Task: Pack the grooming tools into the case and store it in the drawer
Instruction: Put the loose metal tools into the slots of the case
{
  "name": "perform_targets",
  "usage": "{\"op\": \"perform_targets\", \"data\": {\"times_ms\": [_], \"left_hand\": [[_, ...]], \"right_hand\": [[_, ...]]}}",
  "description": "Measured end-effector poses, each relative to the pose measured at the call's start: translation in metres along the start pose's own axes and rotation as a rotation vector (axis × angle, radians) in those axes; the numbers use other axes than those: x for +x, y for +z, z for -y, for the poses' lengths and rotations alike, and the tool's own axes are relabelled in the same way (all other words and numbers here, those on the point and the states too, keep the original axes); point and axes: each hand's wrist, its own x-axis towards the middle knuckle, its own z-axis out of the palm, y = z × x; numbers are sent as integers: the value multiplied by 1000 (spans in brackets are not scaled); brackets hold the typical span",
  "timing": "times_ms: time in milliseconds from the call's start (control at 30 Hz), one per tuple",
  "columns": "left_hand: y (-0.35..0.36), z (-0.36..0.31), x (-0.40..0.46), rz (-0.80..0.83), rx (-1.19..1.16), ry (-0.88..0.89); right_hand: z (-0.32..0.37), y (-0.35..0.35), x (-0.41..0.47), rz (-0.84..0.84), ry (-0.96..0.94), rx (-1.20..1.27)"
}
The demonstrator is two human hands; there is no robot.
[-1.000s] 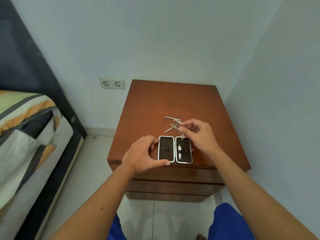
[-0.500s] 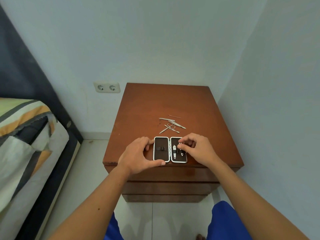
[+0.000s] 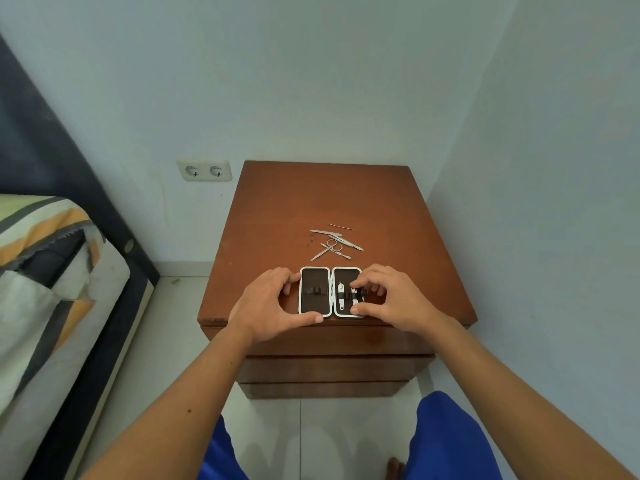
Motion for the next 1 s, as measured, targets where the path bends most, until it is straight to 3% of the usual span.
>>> {"op": "perform_targets", "data": {"times_ms": [167,400,733,1000], "left_hand": [[0,0,0,7,7,2],[-1,2,1,17,7,0],[0,1,2,33,8,-17],[-1,0,2,22,0,-2]], "right_hand": [[1,-1,15,-146,24,70],[4,-3,73,-332,219,4],[2,5,106,-283,387,-97],[-1,-6,91,-352,417,211]]}}
